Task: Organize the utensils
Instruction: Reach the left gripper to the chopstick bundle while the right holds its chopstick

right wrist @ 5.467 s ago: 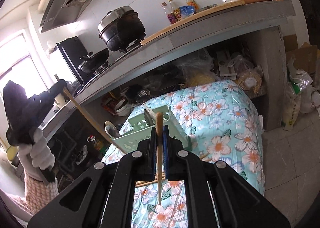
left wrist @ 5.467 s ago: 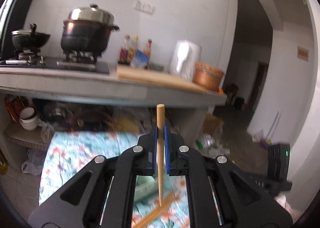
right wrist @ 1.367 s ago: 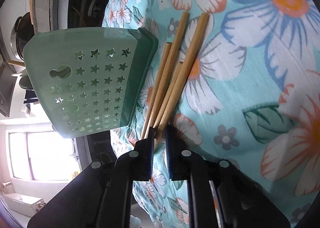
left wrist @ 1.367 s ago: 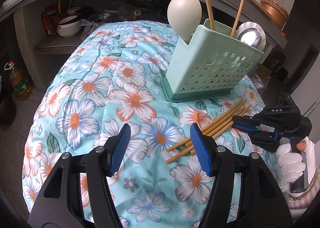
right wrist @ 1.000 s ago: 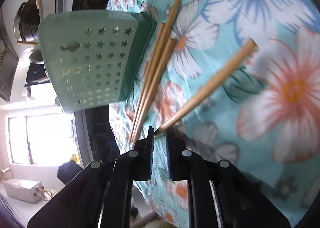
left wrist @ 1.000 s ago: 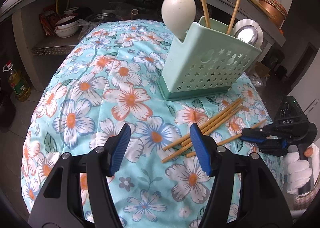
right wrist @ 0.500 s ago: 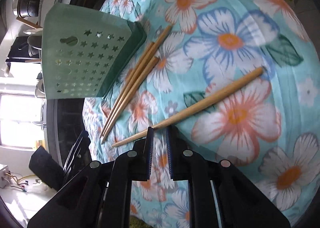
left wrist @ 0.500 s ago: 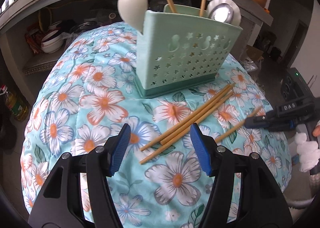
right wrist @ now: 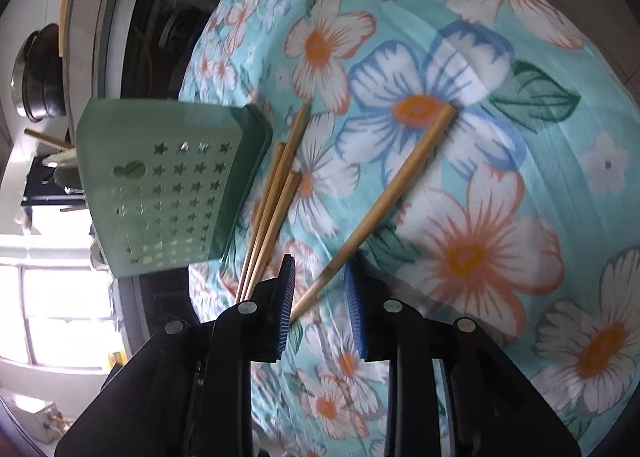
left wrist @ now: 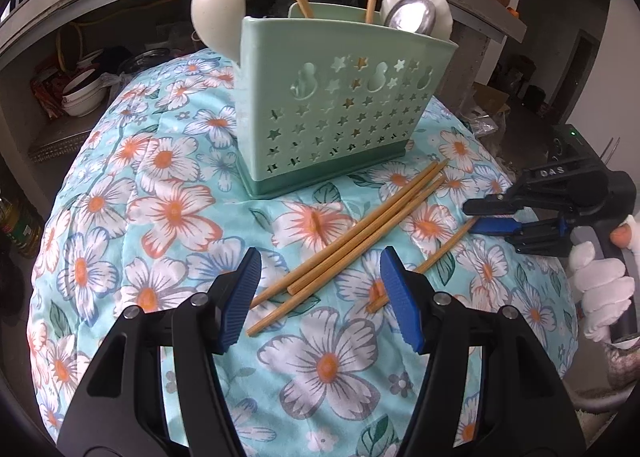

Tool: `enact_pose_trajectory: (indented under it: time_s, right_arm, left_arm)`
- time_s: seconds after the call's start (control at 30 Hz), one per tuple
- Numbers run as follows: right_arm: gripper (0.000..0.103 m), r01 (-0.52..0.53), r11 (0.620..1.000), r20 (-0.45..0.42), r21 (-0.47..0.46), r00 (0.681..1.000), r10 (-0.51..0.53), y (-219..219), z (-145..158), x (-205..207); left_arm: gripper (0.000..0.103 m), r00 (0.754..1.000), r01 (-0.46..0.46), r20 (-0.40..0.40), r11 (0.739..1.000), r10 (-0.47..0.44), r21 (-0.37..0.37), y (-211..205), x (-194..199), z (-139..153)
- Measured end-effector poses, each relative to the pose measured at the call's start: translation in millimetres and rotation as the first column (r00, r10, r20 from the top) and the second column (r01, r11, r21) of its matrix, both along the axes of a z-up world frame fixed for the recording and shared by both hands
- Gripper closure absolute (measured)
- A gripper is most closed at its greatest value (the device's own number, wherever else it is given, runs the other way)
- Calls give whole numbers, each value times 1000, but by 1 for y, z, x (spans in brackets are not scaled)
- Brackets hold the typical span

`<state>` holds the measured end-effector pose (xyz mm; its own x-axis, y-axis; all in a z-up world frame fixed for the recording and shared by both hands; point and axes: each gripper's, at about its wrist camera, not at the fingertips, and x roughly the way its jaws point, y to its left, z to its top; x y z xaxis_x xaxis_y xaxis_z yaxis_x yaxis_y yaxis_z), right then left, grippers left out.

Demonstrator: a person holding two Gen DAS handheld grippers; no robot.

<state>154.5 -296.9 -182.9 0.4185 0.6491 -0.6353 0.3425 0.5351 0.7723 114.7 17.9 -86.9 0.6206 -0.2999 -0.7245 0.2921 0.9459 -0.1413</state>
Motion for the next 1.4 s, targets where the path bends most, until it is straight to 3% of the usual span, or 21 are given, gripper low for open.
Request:
enact_pose_trajectory:
  time_s: [0.07,0.17,0.33,0.5,0.6,0.73,0.9,0.97,1.2,1.4]
  right_arm:
    - [89,34,998,-1,-51,999,-34,3,-2,3]
    - [89,32,992,22,-124,999,-29,16,2,9]
    - [88,-64,978,38,-199,997,73,32,8,13]
    - [88,-174,950,42,-258,981,191,39,13,1]
    - [87,-192,948,42,-253,977,209,34,11,-10]
    - [87,-181,957,52,-227,979,198,26,7,-20]
    - [88,-168,965,69,-201,980,185,24,4,-19]
    - [88,-168,967,74,-192,980,185,23,3,-20]
    - [88,-168,972,89,-167,979,185,15,3,-24]
    - [88,-164,975,102,-150,978,181,10,1,-28]
  left_arm:
    - [44,1000,10,7,1000,-10,5,-3,-1,0]
    - [44,1000,18,6,1000,-18,9,-5,0,-2]
    - [46,999,43,7,999,-43,9,-9,2,-2]
    - [59,993,115,21,991,-117,62,-30,5,-2]
    - [65,979,171,69,961,-190,215,-58,3,-5]
    - [68,946,238,102,871,-309,431,-95,-2,-22]
    - [80,920,261,92,773,-380,579,-118,-2,-44]
    - [82,919,250,91,745,-384,618,-123,0,-50]
    - [93,918,234,93,716,-385,658,-131,7,-52]
    - [95,915,268,71,729,-397,630,-134,6,-50]
